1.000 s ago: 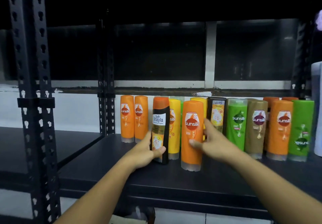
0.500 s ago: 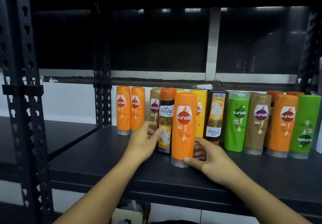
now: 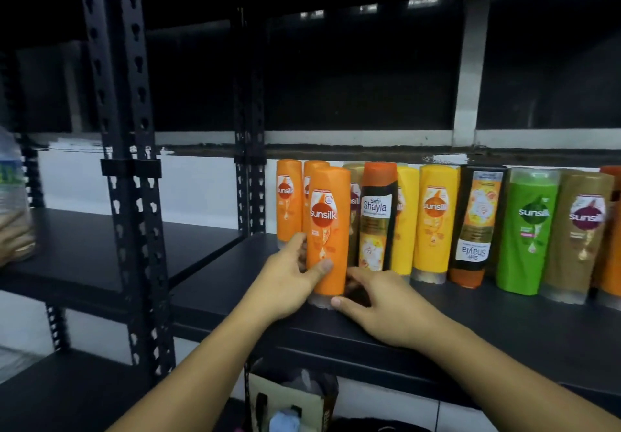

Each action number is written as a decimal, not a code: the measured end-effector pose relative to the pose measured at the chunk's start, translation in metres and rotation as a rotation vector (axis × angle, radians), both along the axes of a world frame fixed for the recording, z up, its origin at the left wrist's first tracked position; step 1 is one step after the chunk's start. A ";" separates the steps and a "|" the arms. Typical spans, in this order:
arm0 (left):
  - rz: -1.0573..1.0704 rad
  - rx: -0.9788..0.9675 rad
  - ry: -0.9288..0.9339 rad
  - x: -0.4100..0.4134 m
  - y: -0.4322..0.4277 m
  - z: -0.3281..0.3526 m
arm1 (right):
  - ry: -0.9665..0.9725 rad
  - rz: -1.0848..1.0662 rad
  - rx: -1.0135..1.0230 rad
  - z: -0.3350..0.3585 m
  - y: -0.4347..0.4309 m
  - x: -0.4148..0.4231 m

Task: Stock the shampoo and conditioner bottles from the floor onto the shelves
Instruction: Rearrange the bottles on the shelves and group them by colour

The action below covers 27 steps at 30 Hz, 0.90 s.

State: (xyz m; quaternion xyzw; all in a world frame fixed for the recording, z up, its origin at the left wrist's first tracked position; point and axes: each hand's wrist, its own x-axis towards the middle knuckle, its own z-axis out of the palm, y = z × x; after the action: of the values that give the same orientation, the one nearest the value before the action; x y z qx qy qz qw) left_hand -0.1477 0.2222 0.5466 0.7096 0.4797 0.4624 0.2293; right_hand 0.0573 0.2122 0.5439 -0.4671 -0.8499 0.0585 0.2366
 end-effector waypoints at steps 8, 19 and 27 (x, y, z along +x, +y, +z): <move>0.206 -0.074 0.104 -0.054 0.060 0.012 | -0.130 0.054 -0.159 -0.009 0.007 -0.006; 0.292 -0.144 0.191 -0.062 0.115 0.029 | -0.142 0.060 -0.138 -0.013 0.011 -0.005; 0.308 -0.160 0.186 -0.060 0.126 0.027 | -0.111 0.061 -0.152 -0.012 0.012 -0.004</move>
State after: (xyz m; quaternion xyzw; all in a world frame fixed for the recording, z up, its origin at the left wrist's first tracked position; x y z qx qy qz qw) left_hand -0.2077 0.3480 0.5735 0.6471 0.6367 0.3850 0.1663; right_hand 0.0532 0.2243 0.5321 -0.4601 -0.8687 0.1042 0.1511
